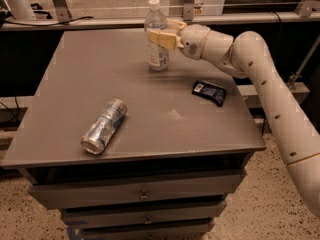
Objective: Place blue plastic bottle upright
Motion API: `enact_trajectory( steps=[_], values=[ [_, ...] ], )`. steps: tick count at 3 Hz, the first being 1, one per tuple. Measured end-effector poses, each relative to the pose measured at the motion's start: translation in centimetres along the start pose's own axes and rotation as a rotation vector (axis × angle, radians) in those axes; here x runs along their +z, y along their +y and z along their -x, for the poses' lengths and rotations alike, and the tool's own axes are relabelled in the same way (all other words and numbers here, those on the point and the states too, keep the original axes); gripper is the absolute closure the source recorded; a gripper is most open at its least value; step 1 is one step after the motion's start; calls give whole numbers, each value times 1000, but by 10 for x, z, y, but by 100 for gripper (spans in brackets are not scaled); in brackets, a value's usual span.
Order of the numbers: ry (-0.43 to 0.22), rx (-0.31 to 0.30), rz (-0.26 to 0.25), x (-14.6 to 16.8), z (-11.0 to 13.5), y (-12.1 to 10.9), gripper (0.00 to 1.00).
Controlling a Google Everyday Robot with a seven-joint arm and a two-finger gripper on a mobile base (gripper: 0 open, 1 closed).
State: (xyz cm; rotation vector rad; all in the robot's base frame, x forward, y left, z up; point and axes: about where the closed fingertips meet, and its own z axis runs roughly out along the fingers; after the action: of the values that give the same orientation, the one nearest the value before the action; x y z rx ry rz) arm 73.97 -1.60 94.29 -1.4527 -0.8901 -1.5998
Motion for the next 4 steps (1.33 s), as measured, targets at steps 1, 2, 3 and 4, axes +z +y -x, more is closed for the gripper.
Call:
enact_trajectory(
  steps=[1, 2, 3, 4],
  values=[
    [-8, -6, 1, 0, 1, -1, 12],
    [-15, -16, 14, -1, -2, -2, 0],
    [3, -57, 44, -12, -23, -6, 0],
    [-19, -151, 102, -44, -60, -15, 0]
  ],
)
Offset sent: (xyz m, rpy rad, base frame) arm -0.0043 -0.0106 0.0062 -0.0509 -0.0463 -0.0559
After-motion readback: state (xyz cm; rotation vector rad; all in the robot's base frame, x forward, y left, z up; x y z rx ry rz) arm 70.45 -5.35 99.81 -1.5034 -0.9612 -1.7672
